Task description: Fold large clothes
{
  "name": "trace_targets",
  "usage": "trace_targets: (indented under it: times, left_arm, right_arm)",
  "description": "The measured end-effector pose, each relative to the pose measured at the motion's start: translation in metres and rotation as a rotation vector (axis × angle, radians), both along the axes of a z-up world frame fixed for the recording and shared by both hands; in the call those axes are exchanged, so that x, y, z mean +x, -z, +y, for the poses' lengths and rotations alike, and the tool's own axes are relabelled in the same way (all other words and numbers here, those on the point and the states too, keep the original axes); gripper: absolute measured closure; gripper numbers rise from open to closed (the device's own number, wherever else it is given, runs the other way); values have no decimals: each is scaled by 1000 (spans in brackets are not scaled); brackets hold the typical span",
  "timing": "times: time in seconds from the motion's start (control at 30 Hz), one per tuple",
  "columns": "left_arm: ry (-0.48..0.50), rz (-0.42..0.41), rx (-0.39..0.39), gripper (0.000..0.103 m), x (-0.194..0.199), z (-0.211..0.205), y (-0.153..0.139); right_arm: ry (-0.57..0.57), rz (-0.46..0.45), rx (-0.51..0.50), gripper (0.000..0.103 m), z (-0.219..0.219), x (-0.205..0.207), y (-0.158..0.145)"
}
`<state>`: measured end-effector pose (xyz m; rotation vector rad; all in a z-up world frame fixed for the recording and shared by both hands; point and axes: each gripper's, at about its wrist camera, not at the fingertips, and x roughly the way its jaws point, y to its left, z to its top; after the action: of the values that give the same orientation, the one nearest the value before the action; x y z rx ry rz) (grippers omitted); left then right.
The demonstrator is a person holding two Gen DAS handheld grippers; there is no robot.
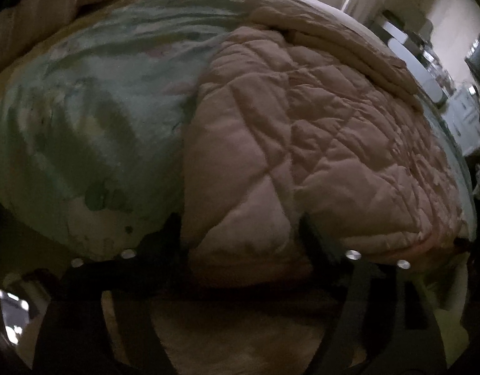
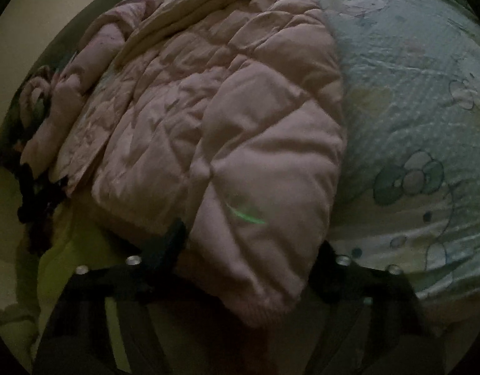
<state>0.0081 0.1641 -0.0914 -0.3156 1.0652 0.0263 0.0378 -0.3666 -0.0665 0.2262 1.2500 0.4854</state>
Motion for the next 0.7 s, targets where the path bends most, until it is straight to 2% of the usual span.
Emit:
trace_targets:
  times: [0.03,0.1,0.17,0.2,0.27,0.33,0.43,0.5,0.7]
  left_arm:
    - [-2,0,-16,31,0,1,1]
    - [-8,-5,-57,36,-2,3,4]
    - [-11,-19,-78,55,-6,2,3]
    - [-13,-21,-71,60,-7,1,3]
    - [-1,-38,-81,79,-9,-2,-1]
    - [6,-64,-49,89,-11,-8,-9]
    - [9,-122,-2,93,-12,-17,-31]
    - [4,-152,2,94,-8,-17,-43]
    - [0,-226,31,95,5,-20,-75]
  right_arm:
    - [3,-3,24,51,-2,-2,-2]
    - [17,-8,64,69,-6,-3,-7]
    - [3,-50,89,79,-6,-4,-20]
    - [-8,-75,96,82,-6,-5,-28]
    - [-31,-132,123,85,-6,-4,-49]
    - [-39,-175,150,86,-5,0,-64]
    - [-47,-247,184,88,-7,7,-83]
    - [-47,-293,199,89,-7,12,-95]
    - [-34,-388,224,90,-6,27,-110]
